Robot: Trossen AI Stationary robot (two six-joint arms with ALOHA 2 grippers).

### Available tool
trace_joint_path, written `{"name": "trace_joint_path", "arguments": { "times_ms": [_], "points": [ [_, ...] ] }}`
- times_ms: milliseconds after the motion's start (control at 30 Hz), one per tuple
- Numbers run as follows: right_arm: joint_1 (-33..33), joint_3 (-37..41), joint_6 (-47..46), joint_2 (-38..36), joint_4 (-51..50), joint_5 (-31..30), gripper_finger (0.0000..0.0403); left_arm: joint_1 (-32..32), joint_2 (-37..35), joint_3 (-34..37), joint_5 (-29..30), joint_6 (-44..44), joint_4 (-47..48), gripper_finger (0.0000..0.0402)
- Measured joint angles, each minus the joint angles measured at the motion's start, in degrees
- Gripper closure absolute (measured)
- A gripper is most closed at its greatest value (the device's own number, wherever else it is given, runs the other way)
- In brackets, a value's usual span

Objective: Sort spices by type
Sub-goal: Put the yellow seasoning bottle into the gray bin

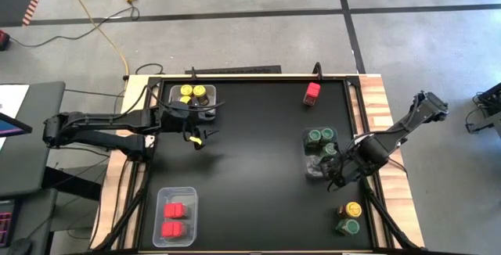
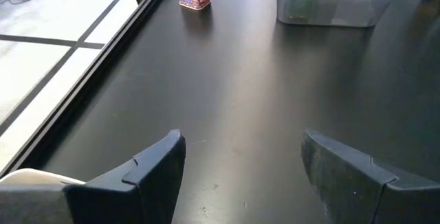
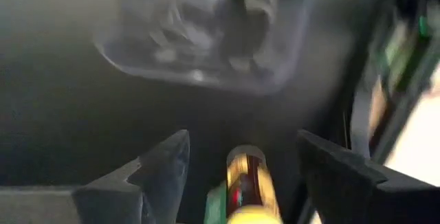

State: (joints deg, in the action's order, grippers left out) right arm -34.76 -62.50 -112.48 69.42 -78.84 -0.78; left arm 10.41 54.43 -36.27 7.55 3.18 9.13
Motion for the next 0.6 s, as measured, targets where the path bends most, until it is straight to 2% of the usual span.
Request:
{"name": "trace_joint_path", "arguments": {
  "times_ms": [100, 300, 600],
  "points": [
    [-2.1, 0.0, -6.6, 0.3, 1.2, 4.8, 0.0111, 0.0, 0.0, 0.0, 0.0, 0.0, 0.0, 0.0125],
    [-10.4, 0.0, -20.9, 2.6, 4.8, 5.3, 0.0111, 0.0, 0.0, 0.0, 0.0, 0.0, 0.2, 0.0125],
    [-15.4, 0.0, -22.1, 8.7, 10.8, 7.0, 0.0111, 0.0, 0.0, 0.0, 0.0, 0.0, 0.5, 0.0125]
  ]
}}
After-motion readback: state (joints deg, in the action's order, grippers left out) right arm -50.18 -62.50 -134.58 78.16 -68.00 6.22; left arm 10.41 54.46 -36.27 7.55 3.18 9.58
